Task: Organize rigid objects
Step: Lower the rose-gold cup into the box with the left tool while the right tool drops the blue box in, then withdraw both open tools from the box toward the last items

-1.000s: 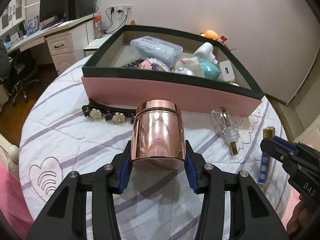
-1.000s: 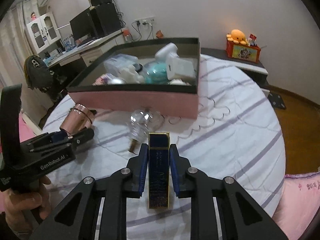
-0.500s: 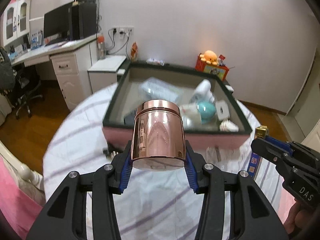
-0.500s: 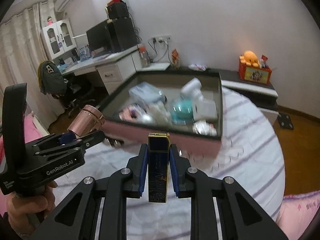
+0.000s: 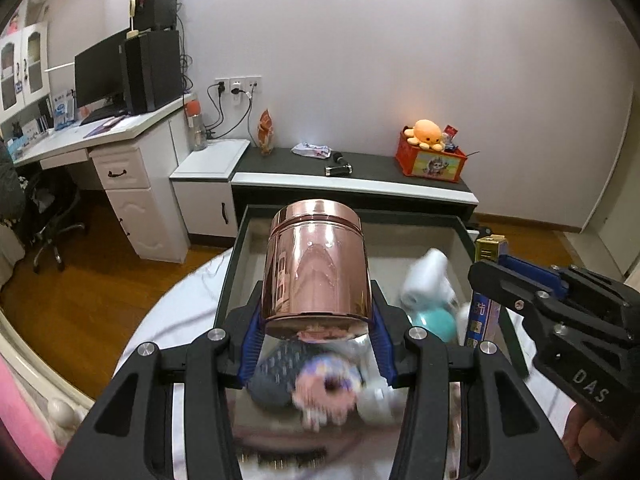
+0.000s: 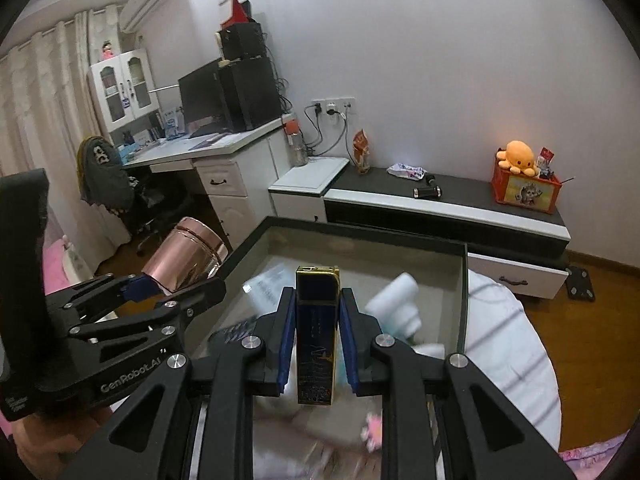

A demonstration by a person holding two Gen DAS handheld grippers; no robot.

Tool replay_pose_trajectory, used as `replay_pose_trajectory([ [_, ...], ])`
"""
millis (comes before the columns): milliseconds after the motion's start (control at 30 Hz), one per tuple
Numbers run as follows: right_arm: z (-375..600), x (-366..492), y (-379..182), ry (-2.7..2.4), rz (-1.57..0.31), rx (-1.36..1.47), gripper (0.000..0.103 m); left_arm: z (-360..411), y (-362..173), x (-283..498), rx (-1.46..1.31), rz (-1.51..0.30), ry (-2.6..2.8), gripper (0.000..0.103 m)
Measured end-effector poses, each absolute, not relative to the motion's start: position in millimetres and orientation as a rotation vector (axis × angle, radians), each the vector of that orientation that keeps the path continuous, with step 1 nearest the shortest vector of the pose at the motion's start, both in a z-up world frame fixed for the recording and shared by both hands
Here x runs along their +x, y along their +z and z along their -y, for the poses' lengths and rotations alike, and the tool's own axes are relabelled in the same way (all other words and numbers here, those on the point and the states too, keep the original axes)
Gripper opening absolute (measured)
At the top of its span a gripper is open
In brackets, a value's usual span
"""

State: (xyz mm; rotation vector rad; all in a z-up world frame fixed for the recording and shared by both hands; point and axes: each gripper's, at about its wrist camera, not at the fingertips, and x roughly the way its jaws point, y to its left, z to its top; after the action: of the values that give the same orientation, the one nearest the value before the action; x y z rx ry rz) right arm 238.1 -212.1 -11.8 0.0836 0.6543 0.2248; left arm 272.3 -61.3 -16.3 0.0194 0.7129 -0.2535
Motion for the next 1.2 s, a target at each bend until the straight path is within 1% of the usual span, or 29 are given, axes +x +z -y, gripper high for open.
replay_pose_trajectory([
  [100,216.2,263.1,-17.5,0.214,-0.673,0.094,0.021,67.2,-20.7,298.5,0.02,-0.722,-0.244,0.047],
  [300,224.7,312.8,-45.8,0.202,-0.771,0.117,0.021,77.8,-41.5,342.5,0.03,-0.775,-0.236,0.047],
  [500,225.0,332.1,-68.3,0.2,-0.854,0.107,0.022,83.8,-64.3,362.6,0.056,-0.854,-0.24,0.049],
  [567,225.1,331.9,-68.8,0.194,-0.857,0.107,0.031,82.1,-65.2,361.4,0.065,-0.85,-0.225,0.064],
  [600,227.1,331.2,-67.7,0.184,-0.851,0.111,0.043,79.8,-63.4,360.1,0.063,-0.839,-0.208,0.067],
  [633,230.5,328.3,-65.6,0.175,-0.842,0.116,0.052,76.5,-60.5,358.1,0.059,-0.825,-0.199,0.071],
  [667,231.4,325.7,-63.9,0.174,-0.837,0.121,0.057,73.0,-57.3,355.8,0.05,-0.815,-0.194,0.077],
  [700,234.9,321.5,-61.5,0.168,-0.83,0.13,0.07,68.2,-53.2,352.2,0.037,-0.801,-0.184,0.081],
  [733,236.4,318.9,-58.8,0.163,-0.82,0.136,0.083,62.3,-47.9,347.2,0.02,-0.781,-0.175,0.09],
  [767,236.6,316.1,-55.4,0.16,-0.807,0.141,0.084,56.6,-42.2,341.0,0.004,-0.759,-0.17,0.097],
  [867,238.7,298.3,-44.9,0.159,-0.785,0.158,0.085,43.0,-26.7,317.4,-0.025,-0.702,-0.157,0.101],
  [900,239.7,291.6,-41.2,0.157,-0.773,0.163,0.088,39.1,-21.3,308.5,-0.031,-0.688,-0.153,0.101],
  [933,240.0,285.8,-38.2,0.156,-0.763,0.17,0.095,35.2,-15.9,298.3,-0.039,-0.673,-0.15,0.102],
  [1000,239.7,265.1,-30.0,0.157,-0.731,0.186,0.103,30.1,-6.3,278.6,-0.049,-0.649,-0.147,0.102],
  [1200,234.3,199.6,-13.7,0.141,-0.667,0.223,0.103,16.1,3.8,211.0,-0.049,-0.639,-0.136,0.103],
])
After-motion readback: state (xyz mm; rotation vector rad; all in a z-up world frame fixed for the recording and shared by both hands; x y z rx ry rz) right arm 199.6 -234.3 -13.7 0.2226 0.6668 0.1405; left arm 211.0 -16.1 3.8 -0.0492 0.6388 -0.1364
